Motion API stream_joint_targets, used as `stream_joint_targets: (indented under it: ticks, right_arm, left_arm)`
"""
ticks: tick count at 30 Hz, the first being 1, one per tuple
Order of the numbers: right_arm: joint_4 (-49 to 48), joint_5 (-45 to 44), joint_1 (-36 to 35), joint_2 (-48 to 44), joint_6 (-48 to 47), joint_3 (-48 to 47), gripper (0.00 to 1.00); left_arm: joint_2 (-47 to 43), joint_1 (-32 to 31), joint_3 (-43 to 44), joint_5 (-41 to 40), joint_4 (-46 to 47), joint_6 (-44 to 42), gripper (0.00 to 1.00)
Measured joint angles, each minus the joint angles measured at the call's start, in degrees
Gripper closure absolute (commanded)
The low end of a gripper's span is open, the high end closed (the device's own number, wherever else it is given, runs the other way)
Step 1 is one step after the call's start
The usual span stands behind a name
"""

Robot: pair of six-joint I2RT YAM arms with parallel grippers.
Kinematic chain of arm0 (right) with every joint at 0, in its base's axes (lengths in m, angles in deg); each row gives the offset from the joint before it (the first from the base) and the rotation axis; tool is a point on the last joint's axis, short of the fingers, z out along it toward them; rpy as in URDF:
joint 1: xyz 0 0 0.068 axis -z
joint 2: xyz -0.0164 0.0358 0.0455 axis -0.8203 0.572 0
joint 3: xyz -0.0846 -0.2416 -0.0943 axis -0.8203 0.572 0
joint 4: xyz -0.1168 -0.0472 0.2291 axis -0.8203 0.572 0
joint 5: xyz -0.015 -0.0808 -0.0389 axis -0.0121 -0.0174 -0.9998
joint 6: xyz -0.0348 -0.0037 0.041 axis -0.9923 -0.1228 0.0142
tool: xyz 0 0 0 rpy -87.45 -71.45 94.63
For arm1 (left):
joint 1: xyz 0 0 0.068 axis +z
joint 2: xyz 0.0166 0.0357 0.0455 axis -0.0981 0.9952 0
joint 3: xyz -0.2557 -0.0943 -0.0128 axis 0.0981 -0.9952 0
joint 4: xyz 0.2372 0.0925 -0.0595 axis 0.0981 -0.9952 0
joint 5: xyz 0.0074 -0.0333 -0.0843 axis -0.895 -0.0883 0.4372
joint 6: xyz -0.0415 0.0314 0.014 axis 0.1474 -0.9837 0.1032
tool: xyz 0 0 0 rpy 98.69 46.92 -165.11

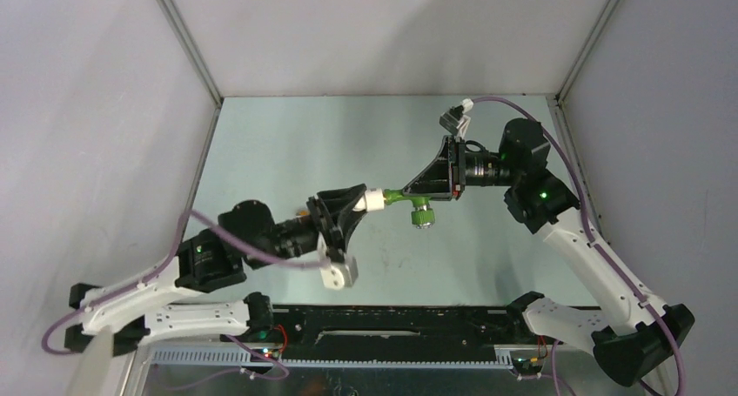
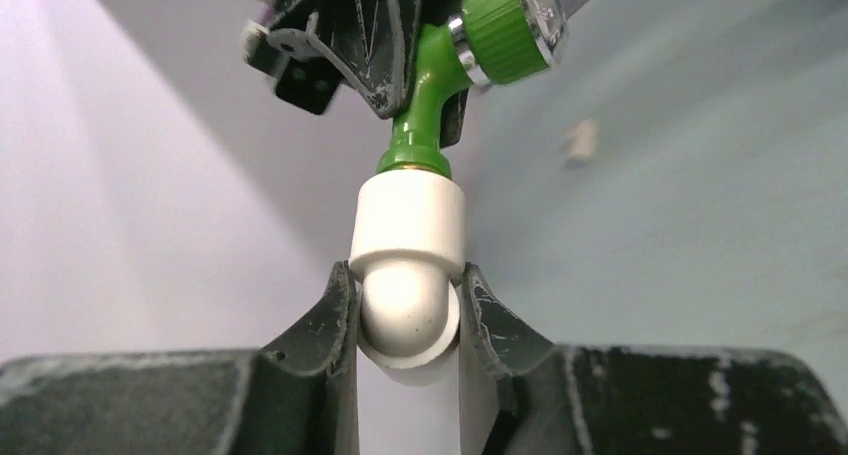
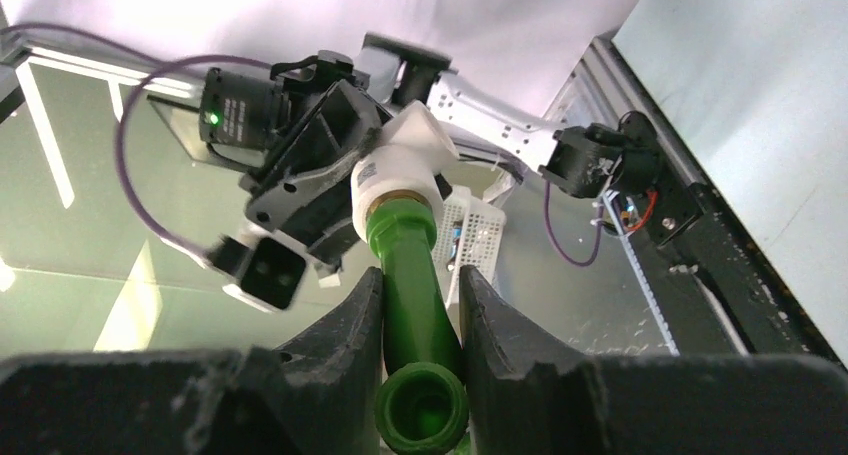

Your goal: Install the water faucets

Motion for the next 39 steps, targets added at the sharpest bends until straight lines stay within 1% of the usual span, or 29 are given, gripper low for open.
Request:
stream_joint_targets:
  ticks: [1, 2, 5, 8, 9, 10, 11, 12, 13, 14, 15, 16, 17, 21, 24, 26, 27, 29, 33, 34, 35, 37, 39]
  right_arm:
    - [-0.28, 0.20, -0.02, -0.07, 0.35, 0.00, 1.00]
    - [-0.66, 0.48, -0.04, -0.17, 0.79, 0.00, 1.00]
    - [-1.55, 0.52, 0.09, -0.37, 1.36, -0.09, 1.00]
    - [-1.97, 0.37, 0.59, -0.26, 1.46, -0.09, 1.00]
    - [-2.36, 0.26, 0.74, -0.26, 1.44, -0.09, 1.00]
    - [-2.71, 0.15, 0.79, -0.26, 1.44, -0.09, 1.00]
    - [-3.06, 0.07, 0.79, -0.26, 1.46, -0.09, 1.00]
    - [-3.41, 0.00, 0.81, -0.26, 1.46, -0.11, 1.00]
    - [-3.63, 0.00, 0.81, -0.26, 1.46, -0.11, 1.00]
    - [-3.80, 0.00, 0.81, -0.26, 1.46, -0.11, 1.00]
    - [-3.89, 0.02, 0.83, -0.26, 1.60, -0.13, 1.00]
    - [-3.72, -0.17, 0.83, -0.26, 1.75, -0.13, 1.00]
    - [-3.04, -0.50, 0.81, -0.26, 1.70, -0.13, 1.00]
    - [0.46, -1.18, 1.51, 0.55, 1.42, -0.09, 1.00]
    - [1.97, -1.51, 2.51, 0.81, 0.98, 0.09, 1.00]
    - [2.69, -1.53, 3.17, 0.81, 0.42, 0.11, 1.00]
    - [3.04, -1.53, 3.54, 0.81, 0.02, 0.11, 1.00]
    - [3.87, -1.51, 4.22, 0.81, -0.70, 0.11, 1.00]
    - [5.22, -1.49, 5.84, 0.70, -2.69, 0.11, 1.00]
    - [5.49, -1.46, 6.12, 0.61, -3.41, 0.11, 1.00]
    - [5.68, -1.44, 6.34, 0.50, -3.85, 0.11, 1.00]
    - [6.05, -1.40, 6.80, 0.11, -5.09, 0.11, 1.00]
    - [6.49, -1.07, 7.15, -0.33, -6.43, 0.11, 1.00]
  left_arm:
    - [0.07, -2.73, 0.00, -3.58, -0.04, -3.82, 1.00]
    - [0.22, -6.86, -0.09, -9.09, 0.13, -9.44, 1.00]
    - [1.03, -13.84, -1.66, -20.63, 3.10, -22.67, 1.00]
    - [2.64, -17.14, -2.03, -28.52, 4.90, -30.47, 0.99]
    - [3.15, -17.79, -2.03, -30.56, 5.49, -32.17, 0.95]
    - [3.52, -18.29, -2.03, -32.30, 6.08, -33.70, 0.89]
    - [3.69, -18.58, -2.03, -33.33, 6.49, -34.47, 0.80]
    - [3.80, -18.84, -2.03, -34.25, 6.80, -35.15, 0.66]
    - [3.82, -18.99, -2.03, -34.80, 6.97, -35.65, 0.50]
    - [3.78, -19.26, -2.05, -35.45, 7.13, -36.06, 0.39]
    - [3.65, -19.43, -2.14, -35.93, 7.32, -36.68, 0.16]
    - [3.43, -19.45, -2.34, -36.28, 7.43, -37.31, 0.02]
    - [3.48, -19.54, -2.69, -36.85, 7.58, -38.38, 0.01]
    - [2.25, -19.93, -5.27, -38.23, 8.24, -38.27, 0.00]
    - [-0.72, -20.65, -7.13, -38.82, 8.17, -35.63, 0.00]
    - [-2.84, -21.16, -7.80, -38.84, 7.72, -32.09, 0.00]
    - [-4.09, -21.40, -7.91, -38.69, 7.19, -28.96, 0.00]
    - [-6.23, -21.53, -7.87, -38.47, 6.45, -19.67, 0.00]
    - [-8.35, -20.09, -5.38, -39.60, 5.22, 7.58, 0.00]
    - [-8.33, -18.51, -3.85, -39.60, 4.74, 16.26, 0.00]
    - [-8.31, -17.00, -2.91, -39.63, 4.66, 22.56, 0.00]
    - [-8.41, -11.65, -1.07, -38.69, 4.00, 39.91, 0.00]
    - [-8.50, -6.14, -0.42, -36.96, 2.69, 54.66, 0.00]
